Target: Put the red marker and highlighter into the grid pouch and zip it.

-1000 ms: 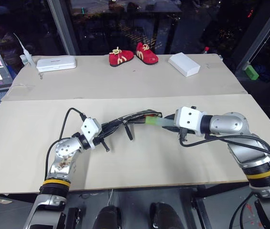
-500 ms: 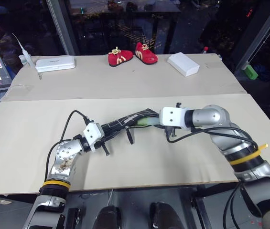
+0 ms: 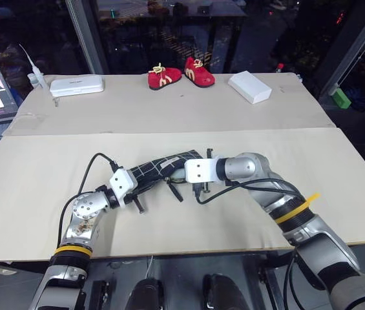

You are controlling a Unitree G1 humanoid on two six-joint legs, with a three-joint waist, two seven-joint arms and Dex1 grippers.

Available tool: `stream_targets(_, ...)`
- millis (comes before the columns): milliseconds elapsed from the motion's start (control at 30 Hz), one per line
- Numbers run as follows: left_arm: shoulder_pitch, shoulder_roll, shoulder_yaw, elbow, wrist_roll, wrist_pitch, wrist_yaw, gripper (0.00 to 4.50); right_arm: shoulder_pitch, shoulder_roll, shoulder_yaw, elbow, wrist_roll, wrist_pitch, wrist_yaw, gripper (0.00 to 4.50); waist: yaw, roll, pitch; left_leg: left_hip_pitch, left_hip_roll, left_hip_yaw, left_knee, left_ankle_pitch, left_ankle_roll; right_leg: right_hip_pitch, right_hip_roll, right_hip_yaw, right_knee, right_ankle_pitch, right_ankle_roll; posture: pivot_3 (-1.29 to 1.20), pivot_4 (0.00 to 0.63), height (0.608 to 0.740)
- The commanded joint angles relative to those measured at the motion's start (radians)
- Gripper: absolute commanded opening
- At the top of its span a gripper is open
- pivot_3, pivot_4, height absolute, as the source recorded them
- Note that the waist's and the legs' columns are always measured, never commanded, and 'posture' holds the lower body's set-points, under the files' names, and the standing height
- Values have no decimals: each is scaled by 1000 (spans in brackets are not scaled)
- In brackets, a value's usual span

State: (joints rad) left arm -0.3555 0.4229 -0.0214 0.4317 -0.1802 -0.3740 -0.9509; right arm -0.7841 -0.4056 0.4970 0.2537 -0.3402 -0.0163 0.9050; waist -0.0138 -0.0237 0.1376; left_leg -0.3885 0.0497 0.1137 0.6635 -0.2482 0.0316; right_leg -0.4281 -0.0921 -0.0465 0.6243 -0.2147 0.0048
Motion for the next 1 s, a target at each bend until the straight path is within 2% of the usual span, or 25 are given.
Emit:
stream_targets(33, -26, -23, -2, -30, -21, -38, -1, 0, -29, 17, -4, 15, -2, -24, -10, 1045, 0, 0, 0, 0, 0, 0, 0, 0, 0, 0, 0, 0, 0, 0, 0, 0, 150, 740)
stream_targets(233, -21, -28, 8, -35, -24, -34, 0, 0, -41, 24, -86, 49, 15, 181, -47, 1045, 0, 0, 0, 0, 0, 0, 0, 0, 0, 0, 0, 0, 0, 0, 0, 0, 150, 740)
stream_targets(467, -21, -37, 10, -32, -24, -35, 8, 0, -27, 65, -72, 5, 30, 207, -49, 1045, -3, 0, 0, 0, 0, 0, 0, 0, 0, 0, 0, 0, 0, 0, 0, 0, 150, 740)
stream_targets(533, -18, -38, 12, -39, -24, -35, 12, 0, -25, 86, -76, -9, 43, 221, -51, 2051, -4, 0, 0, 0, 0, 0, 0, 0, 0, 0, 0, 0, 0, 0, 0, 0, 150, 740)
stream_targets(567, -16, -38, 13, -42, -25, -34, 14, 0, -24, 91, -80, -16, 55, 229, -38, 2284, -4, 0, 0, 0, 0, -1, 0, 0, 0, 0, 0, 0, 0, 0, 0, 0, 150, 740)
stream_targets(667, -4, -35, 17, -49, -25, -35, 20, 0, -33, 82, -94, -4, 58, 216, -46, 3436, -3, 0, 0, 0, 0, -1, 0, 0, 0, 0, 0, 0, 0, 0, 0, 0, 150, 740)
stream_targets(733, 1, -33, 16, -54, -25, -34, 23, 0, -40, 64, -103, 5, 62, 201, -47, 3998, -3, 0, 0, 0, 0, -1, 0, 0, 0, 0, 0, 0, 0, 0, 0, 0, 150, 740)
stream_targets(867, 0, -31, 15, -58, -25, -28, 27, 0, -36, 4, -167, -33, 144, 188, 13, 3998, 1, 0, 0, 0, 0, -1, 0, 0, 0, 0, 0, 0, 0, 0, 0, 0, 150, 740)
stream_targets(1000, -3, -28, 16, -55, -26, -25, 27, 0, 5, -88, -265, -125, 299, 237, 136, 3998, 1, 0, 0, -1, 0, -2, 0, 0, 0, 0, 0, 0, 0, 0, 0, 0, 150, 740)
